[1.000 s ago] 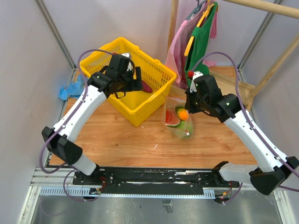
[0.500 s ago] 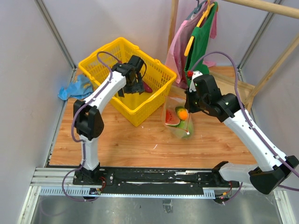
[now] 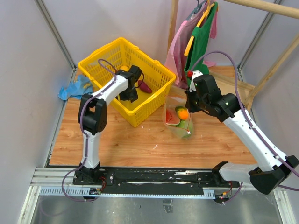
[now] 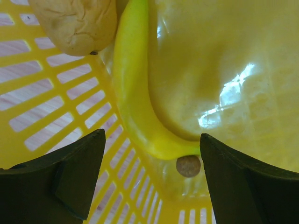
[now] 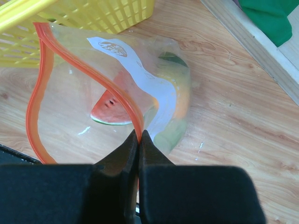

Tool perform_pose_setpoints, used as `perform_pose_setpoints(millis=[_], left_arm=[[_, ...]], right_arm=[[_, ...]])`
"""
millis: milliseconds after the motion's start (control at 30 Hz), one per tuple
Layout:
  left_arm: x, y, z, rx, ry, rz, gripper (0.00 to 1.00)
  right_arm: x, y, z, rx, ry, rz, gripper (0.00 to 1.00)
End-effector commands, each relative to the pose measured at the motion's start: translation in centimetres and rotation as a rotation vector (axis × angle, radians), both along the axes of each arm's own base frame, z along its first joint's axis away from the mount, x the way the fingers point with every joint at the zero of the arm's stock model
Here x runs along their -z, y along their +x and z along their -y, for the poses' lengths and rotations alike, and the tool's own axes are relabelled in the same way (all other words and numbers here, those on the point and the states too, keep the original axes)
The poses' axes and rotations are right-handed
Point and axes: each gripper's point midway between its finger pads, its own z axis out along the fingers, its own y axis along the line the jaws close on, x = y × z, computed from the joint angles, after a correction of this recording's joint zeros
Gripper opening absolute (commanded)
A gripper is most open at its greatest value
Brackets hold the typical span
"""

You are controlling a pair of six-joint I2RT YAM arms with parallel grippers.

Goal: Place the food in the zip-top bag and seal the zipper
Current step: Pick up the fake fruit from the bin.

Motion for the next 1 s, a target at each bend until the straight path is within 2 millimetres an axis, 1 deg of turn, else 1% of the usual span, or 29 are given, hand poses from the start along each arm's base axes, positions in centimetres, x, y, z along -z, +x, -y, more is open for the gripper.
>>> perform_pose_setpoints(millis=[0,167,300,367,433,500,567,633,733,867,967], left_arm=[[1.2,0.5,-1.2,-0.04,-0.011,0.02,0.85],[2.9,0.3,-1.4,-0.029,-0.073,0.023,0.83],[4.4,-0.3,-2.2,-0.052,-0.105,0.004,0.81],[5.2,-0.5,-2.2,-0.049,-0.127,-0.003,0.79],[5.9,-0.7,-2.1,-0.042,-0.144,-0.011,0.75],[6.4,-0.7,-1.9,-0.034,-0.155,-0.013,0.7],[6.6,-0.8,-1.8,-0.026,-0.164,-0.01,0.6],[6.6,-0.7,-1.6,-0.016,-0.172,-0.006,0.49],[6.1,-0.4,-1.3,0.004,-0.19,0.009,0.34],[4.2,0.1,-0.7,0.035,-0.224,0.053,0.25],[2.4,0.4,-0.3,0.055,-0.249,0.093,0.21]], right_arm=[[-0.3,0.1,0.1,-0.008,-0.022,0.03,0.01],[-0.2,0.1,0.2,-0.007,-0.027,0.03,0.01],[-0.2,0.1,0.2,-0.008,-0.027,0.032,0.01],[-0.2,0.1,0.2,-0.006,-0.027,0.031,0.01],[-0.3,0.2,0.2,-0.007,-0.026,0.031,0.01],[-0.3,0.1,0.1,-0.007,-0.025,0.032,0.01],[-0.3,0.1,0.2,-0.006,-0.025,0.03,0.01],[-0.3,0.1,0.2,-0.004,-0.022,0.032,0.01],[-0.4,0.1,0.2,-0.003,-0.02,0.032,0.01],[-0.4,0.1,0.2,-0.003,-0.02,0.033,0.01],[-0.5,0.1,0.2,-0.002,-0.018,0.037,0.01]])
